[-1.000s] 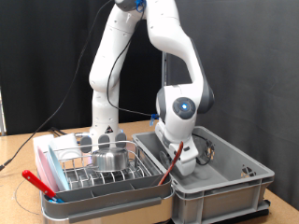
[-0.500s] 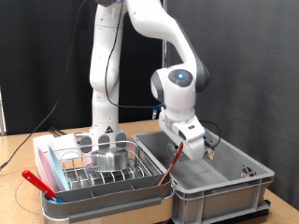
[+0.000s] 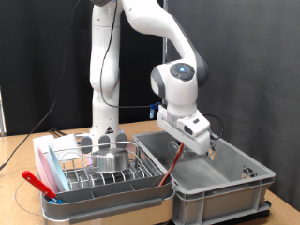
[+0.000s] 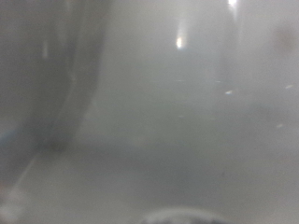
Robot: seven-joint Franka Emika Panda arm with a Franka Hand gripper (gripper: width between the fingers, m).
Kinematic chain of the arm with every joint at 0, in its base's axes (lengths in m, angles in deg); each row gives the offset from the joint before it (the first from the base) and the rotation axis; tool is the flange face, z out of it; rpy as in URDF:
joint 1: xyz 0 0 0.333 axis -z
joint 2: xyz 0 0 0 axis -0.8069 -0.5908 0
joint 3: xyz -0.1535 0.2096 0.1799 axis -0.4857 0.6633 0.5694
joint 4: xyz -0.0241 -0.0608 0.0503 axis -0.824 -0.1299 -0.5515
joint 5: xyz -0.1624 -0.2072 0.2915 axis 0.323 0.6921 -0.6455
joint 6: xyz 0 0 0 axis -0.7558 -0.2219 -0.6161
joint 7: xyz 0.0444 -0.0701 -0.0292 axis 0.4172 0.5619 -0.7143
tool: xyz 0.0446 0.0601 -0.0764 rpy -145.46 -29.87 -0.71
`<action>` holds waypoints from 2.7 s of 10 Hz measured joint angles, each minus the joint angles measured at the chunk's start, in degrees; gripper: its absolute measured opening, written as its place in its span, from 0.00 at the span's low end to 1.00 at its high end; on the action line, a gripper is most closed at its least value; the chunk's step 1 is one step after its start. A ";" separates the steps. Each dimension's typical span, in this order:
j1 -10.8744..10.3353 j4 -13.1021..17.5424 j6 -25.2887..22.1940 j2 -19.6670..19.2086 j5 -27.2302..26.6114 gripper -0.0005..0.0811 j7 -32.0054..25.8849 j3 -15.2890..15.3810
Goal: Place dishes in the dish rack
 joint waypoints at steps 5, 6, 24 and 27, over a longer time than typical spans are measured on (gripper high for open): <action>-0.90 1.40 7.08 -3.15 13.53 0.14 -17.20 2.45; -0.84 1.30 6.27 -3.04 11.00 0.14 -17.03 2.32; -4.62 7.16 -7.69 -9.25 -9.81 0.14 -90.97 3.37; -6.97 8.73 -11.55 -9.85 -13.82 0.14 -92.68 2.23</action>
